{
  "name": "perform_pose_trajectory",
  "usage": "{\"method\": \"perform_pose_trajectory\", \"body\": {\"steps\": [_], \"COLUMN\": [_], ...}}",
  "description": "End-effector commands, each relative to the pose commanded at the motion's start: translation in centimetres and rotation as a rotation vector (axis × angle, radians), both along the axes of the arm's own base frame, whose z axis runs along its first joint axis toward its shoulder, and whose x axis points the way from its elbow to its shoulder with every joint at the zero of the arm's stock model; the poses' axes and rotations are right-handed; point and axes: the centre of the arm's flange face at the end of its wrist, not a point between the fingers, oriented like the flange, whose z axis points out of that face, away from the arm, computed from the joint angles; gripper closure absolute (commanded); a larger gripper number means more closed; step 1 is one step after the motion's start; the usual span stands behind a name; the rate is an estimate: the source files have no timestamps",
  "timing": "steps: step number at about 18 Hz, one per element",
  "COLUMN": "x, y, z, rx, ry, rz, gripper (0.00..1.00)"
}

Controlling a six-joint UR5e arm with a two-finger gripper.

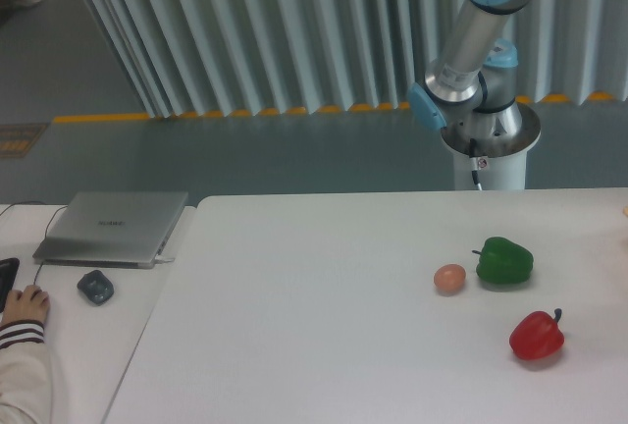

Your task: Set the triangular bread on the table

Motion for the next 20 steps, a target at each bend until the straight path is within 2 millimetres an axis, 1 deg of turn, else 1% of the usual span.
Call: {"method": "perform_pose_trajectory", "body": {"steps": [1,2,4,5,6,8,10,11,13,15,16,19,20], "x": [0.6,1.3,3.2,3.7,4.1,4.4,5.3,5.6,6.6,7.7,8.5,9.8,10.0], "y": [0.3,0.7,2.4,2.7,2.9,3.5,4.8,5.2,6.8,8.9,9.9,12.4,12.7], "z": [0.1,0.7,1.8,2.2,2.7,2.9,3.0,3.1,2.8,2.6,1.8,0.5,0.0], "rx": [-0.004,-0.003,0.026,0.051,0.081,0.116,0.12,0.119,0.114,0.123,0.133,0.119,0.088], "ry": [-0.019,-0.023,-0.048,-0.062,-0.074,-0.097,-0.102,-0.103,-0.112,-0.09,-0.069,-0.012,0.009], "rz": [-0.008,-0.015,-0.041,-0.034,-0.007,0.068,0.083,0.089,0.143,0.192,0.214,0.283,0.285], "gripper": [0.78,0.78,0.78,0.78,0.78,0.78,0.78,0.78,0.78,0.78,0.78,0.78,0.78]}}
